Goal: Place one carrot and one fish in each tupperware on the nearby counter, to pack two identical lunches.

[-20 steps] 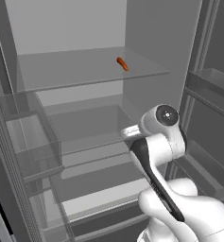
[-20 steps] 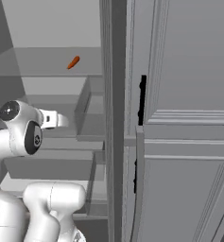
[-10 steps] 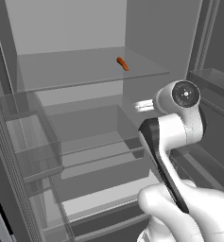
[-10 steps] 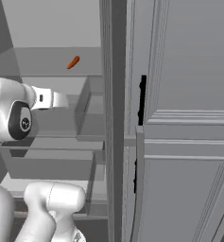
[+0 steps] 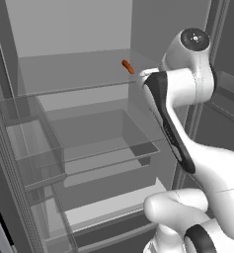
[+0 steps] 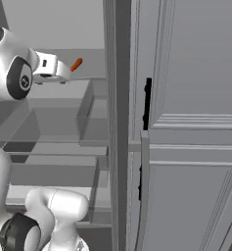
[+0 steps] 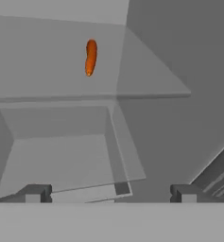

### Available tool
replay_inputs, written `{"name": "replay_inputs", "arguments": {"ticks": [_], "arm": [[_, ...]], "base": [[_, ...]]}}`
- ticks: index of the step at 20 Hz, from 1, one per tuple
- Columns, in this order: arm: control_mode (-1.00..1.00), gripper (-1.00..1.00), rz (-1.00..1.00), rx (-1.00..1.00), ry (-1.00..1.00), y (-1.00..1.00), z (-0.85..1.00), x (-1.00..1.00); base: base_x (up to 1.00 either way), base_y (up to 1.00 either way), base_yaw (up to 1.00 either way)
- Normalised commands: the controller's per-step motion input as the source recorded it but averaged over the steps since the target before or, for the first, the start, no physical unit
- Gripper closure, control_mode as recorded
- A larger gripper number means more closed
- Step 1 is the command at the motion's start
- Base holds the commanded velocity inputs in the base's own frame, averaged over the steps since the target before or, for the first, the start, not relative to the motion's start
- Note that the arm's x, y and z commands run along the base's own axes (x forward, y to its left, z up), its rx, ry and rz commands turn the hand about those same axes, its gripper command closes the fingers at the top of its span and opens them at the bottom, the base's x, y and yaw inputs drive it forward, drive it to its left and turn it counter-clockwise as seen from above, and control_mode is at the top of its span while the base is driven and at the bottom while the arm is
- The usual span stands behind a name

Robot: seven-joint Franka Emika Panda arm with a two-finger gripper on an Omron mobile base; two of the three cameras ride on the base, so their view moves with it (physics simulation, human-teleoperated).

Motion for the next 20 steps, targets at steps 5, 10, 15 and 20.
{"name": "replay_inputs", "arguments": {"ticks": [5,10,15,20], "arm": [[-1.0,-1.0,0.0,0.09,-0.01,0.0,0.0,1.0],[-1.0,-1.0,0.0,0.01,0.0,0.24,0.0,1.0],[-1.0,-1.0,0.0,0.0,0.06,0.19,-0.13,1.0],[-1.0,-1.0,0.0,0.0,0.03,0.01,-0.38,1.0]], "base": [[0.0,0.0,0.0],[0.0,0.0,0.0],[0.0,0.0,0.0],[0.0,0.0,0.0]]}}
